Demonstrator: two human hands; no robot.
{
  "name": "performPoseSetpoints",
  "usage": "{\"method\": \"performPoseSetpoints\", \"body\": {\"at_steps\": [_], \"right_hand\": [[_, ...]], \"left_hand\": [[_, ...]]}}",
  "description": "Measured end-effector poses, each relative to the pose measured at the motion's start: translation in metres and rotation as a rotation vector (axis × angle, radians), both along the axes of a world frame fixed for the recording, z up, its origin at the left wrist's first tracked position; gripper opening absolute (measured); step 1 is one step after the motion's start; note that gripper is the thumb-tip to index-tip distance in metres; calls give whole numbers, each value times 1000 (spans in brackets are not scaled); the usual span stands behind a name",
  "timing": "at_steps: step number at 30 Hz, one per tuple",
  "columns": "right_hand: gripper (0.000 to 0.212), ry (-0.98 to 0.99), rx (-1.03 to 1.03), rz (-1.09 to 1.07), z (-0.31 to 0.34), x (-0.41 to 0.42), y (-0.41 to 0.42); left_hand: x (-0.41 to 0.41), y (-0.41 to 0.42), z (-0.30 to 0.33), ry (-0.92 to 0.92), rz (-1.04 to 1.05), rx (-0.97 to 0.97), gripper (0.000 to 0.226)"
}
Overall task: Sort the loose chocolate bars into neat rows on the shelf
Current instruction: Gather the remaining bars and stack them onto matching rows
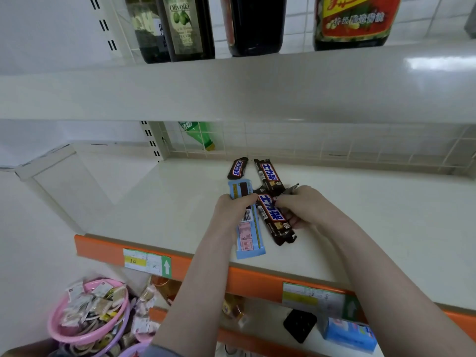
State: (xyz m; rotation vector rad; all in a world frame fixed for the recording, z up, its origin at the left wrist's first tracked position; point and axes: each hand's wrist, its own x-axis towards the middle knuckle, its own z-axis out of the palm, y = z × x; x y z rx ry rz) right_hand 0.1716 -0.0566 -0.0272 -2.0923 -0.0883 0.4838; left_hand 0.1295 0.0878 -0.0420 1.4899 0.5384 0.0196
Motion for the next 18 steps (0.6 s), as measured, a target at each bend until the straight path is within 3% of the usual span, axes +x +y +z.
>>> {"method": "performPoseSetpoints", "body": {"at_steps": [5, 15, 18], "right_hand": [[40, 191, 178, -80, 7, 13, -10], [12, 262, 371, -69, -4, 11, -19], [10, 243, 396, -80, -5, 9, -17]], "left_hand": [[2, -5, 7, 26, -4, -26, 21], [8, -20, 8, 92, -95, 222, 41], [9, -20, 9, 118, -121, 283, 29]]}}
